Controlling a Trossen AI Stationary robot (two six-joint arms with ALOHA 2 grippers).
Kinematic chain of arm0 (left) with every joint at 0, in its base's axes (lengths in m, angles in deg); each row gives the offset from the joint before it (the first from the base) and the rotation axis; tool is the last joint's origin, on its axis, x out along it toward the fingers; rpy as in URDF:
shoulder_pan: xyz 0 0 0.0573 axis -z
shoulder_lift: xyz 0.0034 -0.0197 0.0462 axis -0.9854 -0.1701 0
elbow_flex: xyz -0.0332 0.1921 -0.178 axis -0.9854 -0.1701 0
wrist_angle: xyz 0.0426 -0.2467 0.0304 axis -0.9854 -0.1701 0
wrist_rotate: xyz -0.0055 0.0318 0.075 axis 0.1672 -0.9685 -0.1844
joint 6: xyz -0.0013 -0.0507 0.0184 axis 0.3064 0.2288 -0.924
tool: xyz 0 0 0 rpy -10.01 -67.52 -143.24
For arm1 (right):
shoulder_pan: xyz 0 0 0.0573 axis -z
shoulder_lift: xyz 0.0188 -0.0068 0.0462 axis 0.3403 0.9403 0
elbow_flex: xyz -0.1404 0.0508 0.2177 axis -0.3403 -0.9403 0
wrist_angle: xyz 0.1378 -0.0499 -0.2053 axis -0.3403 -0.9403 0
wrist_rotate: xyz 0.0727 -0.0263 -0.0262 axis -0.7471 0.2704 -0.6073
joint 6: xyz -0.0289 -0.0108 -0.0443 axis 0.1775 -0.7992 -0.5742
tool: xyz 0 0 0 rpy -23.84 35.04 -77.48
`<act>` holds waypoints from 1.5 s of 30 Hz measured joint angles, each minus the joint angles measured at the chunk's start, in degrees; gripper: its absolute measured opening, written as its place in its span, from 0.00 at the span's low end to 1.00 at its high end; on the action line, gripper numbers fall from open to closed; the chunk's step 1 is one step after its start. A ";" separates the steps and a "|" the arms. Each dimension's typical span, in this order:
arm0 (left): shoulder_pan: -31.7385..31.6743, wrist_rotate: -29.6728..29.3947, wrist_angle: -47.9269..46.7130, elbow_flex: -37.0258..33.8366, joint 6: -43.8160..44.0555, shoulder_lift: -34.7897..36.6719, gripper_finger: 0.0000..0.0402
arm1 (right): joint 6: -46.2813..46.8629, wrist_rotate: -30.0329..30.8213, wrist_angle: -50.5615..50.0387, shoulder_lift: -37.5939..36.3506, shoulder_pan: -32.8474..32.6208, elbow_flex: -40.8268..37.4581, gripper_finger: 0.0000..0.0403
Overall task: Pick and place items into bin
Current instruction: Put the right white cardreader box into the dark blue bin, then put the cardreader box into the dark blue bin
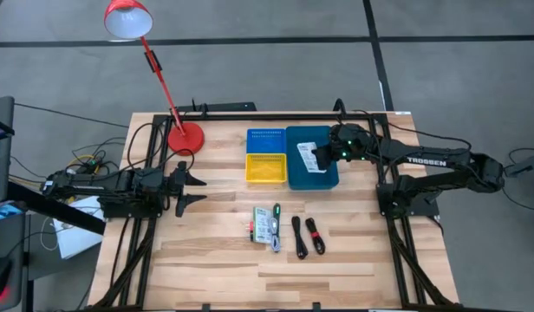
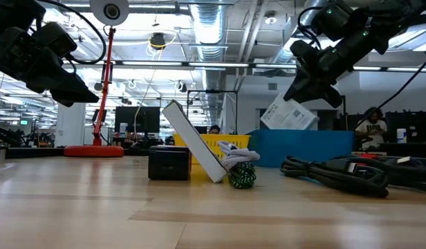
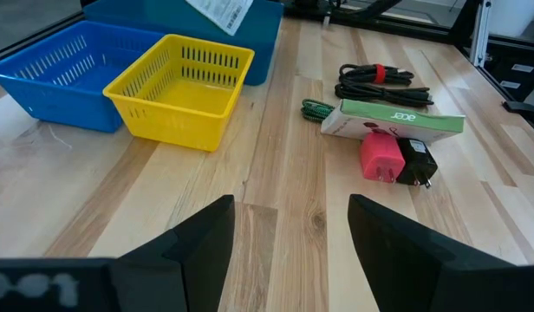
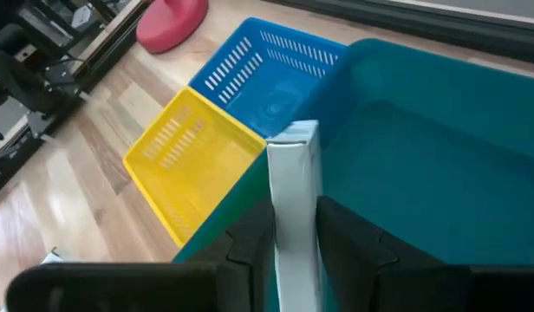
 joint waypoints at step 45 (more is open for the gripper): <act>0.00 0.01 -0.01 -0.01 0.00 0.01 0.53 | -21.44 1.46 8.15 -0.01 -17.31 0.02 0.22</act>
